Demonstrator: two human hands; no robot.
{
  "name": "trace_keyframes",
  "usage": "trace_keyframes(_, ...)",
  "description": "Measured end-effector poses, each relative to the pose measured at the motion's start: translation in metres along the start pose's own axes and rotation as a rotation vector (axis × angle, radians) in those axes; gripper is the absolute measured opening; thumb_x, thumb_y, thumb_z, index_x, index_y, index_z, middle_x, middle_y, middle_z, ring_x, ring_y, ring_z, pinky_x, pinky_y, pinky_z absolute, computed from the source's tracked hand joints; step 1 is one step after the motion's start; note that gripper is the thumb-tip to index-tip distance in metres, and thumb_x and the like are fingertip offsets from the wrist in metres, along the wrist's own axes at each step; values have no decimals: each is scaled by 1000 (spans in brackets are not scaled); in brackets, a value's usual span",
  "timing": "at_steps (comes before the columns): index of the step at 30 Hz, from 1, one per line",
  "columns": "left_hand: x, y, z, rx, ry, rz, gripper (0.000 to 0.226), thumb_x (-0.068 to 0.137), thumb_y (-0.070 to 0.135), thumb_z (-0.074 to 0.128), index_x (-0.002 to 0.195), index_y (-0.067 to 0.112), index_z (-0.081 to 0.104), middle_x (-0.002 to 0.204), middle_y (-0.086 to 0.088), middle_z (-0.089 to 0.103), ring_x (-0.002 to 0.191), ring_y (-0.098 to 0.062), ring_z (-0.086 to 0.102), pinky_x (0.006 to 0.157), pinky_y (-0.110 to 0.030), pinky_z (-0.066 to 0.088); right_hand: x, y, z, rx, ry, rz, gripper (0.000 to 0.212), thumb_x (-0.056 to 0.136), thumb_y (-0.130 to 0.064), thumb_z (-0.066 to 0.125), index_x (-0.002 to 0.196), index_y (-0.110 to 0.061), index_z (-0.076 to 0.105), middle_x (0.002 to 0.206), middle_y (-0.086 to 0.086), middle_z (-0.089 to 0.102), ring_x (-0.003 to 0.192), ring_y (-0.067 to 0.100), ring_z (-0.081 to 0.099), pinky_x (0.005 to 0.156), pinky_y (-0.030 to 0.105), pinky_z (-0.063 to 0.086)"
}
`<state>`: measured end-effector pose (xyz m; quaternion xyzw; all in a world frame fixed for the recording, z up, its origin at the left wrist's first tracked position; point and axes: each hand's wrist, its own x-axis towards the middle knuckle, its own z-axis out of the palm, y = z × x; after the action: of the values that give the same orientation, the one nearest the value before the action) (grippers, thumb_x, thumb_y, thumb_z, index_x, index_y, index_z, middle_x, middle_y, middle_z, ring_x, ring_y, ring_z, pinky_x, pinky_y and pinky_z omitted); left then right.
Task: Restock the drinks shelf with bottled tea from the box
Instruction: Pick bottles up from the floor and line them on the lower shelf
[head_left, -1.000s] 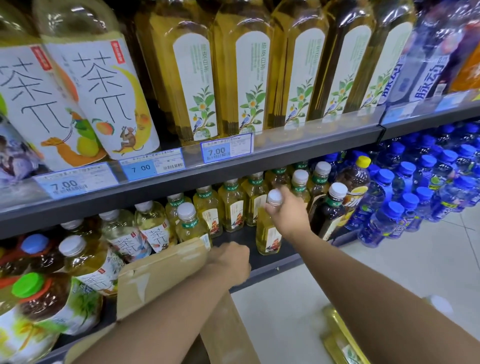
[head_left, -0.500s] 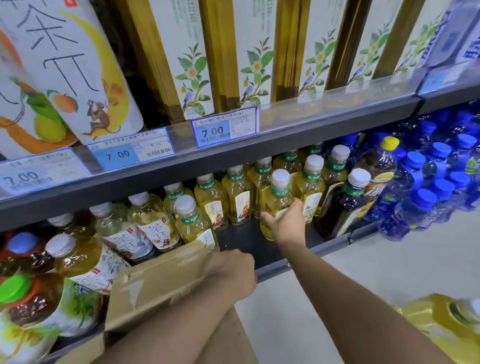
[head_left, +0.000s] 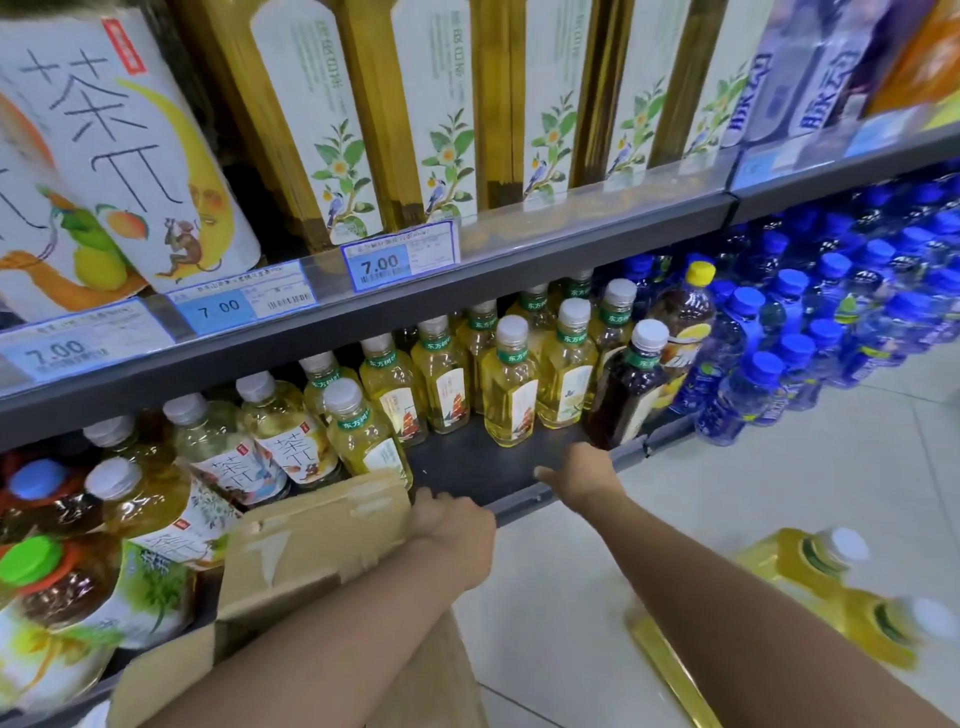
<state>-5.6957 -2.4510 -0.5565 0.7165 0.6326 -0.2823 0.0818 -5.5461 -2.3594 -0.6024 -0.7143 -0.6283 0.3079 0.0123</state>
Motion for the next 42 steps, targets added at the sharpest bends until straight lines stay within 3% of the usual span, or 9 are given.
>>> trace_keyframes(5, -23, 70, -27, 62, -44, 129, 41, 94, 13, 48, 134, 16, 56, 138, -9, 56, 127, -32, 52, 103, -44, 36, -62, 101, -31, -56, -26, 48, 46, 91, -45, 62, 118, -9, 64, 122, 10, 64, 117, 28, 56, 92, 30, 46)
trace_keyframes(17, -49, 248, 14, -85, -35, 378, 34, 93, 19, 49, 126, 19, 58, 129, -8, 58, 119, -29, 55, 95, -39, 43, -175, 298, -33, -18, -41, 235, 40, 90, -38, 62, 123, -14, 59, 123, 8, 61, 113, 27, 57, 90, 33, 49)
trace_keyframes(22, -33, 280, 38, -147, 55, 436, 31, 90, 14, 52, 120, 20, 59, 123, -6, 58, 114, -29, 55, 86, -37, 48, -166, 306, 1, -109, -94, 216, 52, 88, -42, 62, 129, -15, 47, 121, 10, 57, 113, 30, 55, 90, 38, 48)
trace_keyframes(28, -11, 289, 46, -130, 156, 466, 35, 90, 9, 50, 123, 17, 56, 123, -6, 56, 117, -29, 51, 92, -37, 44, -138, 304, 23, -205, -147, 319, 46, 91, -24, 58, 130, -13, 36, 115, 10, 63, 107, 30, 59, 89, 38, 42)
trace_keyframes(31, 2, 283, 53, -184, 192, 415, 36, 93, 15, 53, 129, 21, 52, 127, -4, 53, 119, -27, 47, 94, -38, 43, -129, 301, 34, -128, -137, 363, 52, 86, -19, 60, 130, -13, 34, 111, 10, 63, 103, 31, 61, 86, 38, 49)
trace_keyframes(33, 10, 277, 61, -206, 250, 421, 54, 89, 13, 55, 141, 22, 42, 137, -5, 45, 125, -29, 42, 97, -39, 43, -125, 302, 36, -21, -147, 382, 57, 80, -19, 66, 129, -11, 38, 111, 11, 60, 102, 30, 62, 81, 35, 51)
trace_keyframes(36, 22, 267, 61, -157, 338, 456, 82, 83, 12, 63, 154, 25, 23, 155, -7, 28, 142, -32, 26, 107, -42, 36, -124, 305, 26, -22, -185, 309, 49, 77, -28, 71, 120, -10, 54, 109, 10, 62, 97, 27, 63, 73, 30, 50)
trace_keyframes(39, 33, 259, 51, -127, 289, 497, 91, 87, 19, 66, 157, 27, 9, 164, -1, 13, 150, -28, 11, 120, -46, 19, -125, 296, -2, -98, -164, 154, 35, 81, -37, 69, 104, -11, 62, 104, 9, 67, 93, 28, 64, 70, 29, 48)
trace_keyframes(42, 30, 249, 39, -171, 280, 537, 95, 86, 34, 69, 157, 25, 7, 161, -1, 21, 148, -24, 19, 120, -45, 17, -126, 271, -37, -233, -144, -17, 35, 85, -38, 68, 103, -9, 60, 103, 10, 64, 93, 29, 62, 68, 29, 42)
